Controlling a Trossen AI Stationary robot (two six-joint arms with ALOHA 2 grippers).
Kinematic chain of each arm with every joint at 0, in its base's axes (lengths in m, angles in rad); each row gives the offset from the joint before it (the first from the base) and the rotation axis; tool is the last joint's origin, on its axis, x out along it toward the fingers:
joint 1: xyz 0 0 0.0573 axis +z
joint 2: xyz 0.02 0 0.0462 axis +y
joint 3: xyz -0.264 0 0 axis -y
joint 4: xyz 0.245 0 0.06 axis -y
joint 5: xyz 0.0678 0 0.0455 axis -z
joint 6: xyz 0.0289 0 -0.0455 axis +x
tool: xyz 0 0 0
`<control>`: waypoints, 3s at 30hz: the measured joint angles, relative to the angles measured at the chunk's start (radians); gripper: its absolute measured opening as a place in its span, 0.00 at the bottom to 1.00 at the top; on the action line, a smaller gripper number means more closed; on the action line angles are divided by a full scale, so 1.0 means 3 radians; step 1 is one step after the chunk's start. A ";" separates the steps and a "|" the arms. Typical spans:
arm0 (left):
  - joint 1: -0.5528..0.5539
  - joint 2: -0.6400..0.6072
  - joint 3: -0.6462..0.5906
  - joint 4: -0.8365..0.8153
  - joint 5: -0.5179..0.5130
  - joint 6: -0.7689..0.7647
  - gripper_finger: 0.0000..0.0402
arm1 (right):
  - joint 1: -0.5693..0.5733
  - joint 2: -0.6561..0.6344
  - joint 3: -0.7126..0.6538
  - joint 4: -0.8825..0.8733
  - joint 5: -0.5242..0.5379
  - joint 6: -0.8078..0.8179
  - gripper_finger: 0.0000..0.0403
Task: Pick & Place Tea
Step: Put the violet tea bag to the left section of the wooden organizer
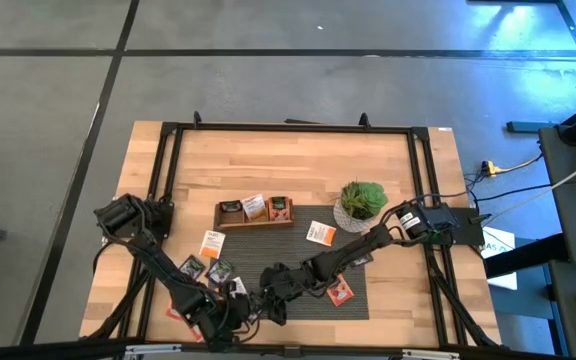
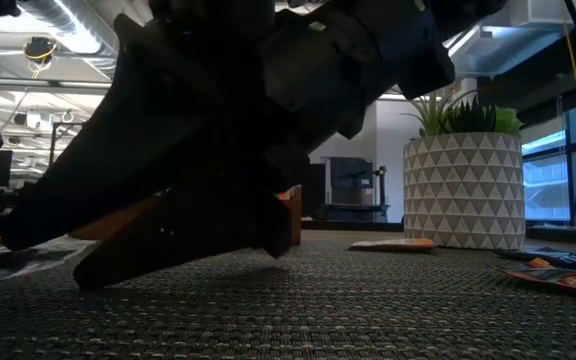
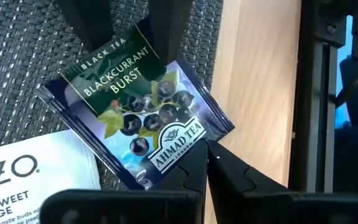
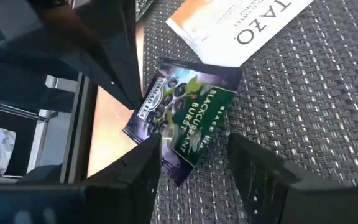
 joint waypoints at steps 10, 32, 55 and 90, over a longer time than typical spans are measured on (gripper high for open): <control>0.0034 -0.0008 -0.0045 0.0042 0.0022 -0.0094 0.02 | -0.0003 0.0000 -0.0003 0.0002 -0.0035 -0.0054 0.34; -0.0035 -0.0325 -0.0062 0.0167 -0.0319 0.0229 0.03 | -0.0074 -0.0367 -0.0007 -0.0444 -0.0146 -0.0713 0.01; 0.0446 -0.0434 -0.0053 0.0897 -0.1076 0.1601 0.15 | 0.0354 -0.0937 -0.0005 -0.2276 0.0597 -0.1125 0.00; 0.0720 -0.0437 -0.0052 0.0506 -0.0589 0.0993 0.35 | 0.0351 -0.0942 0.0105 -0.2217 0.0888 -0.1052 0.01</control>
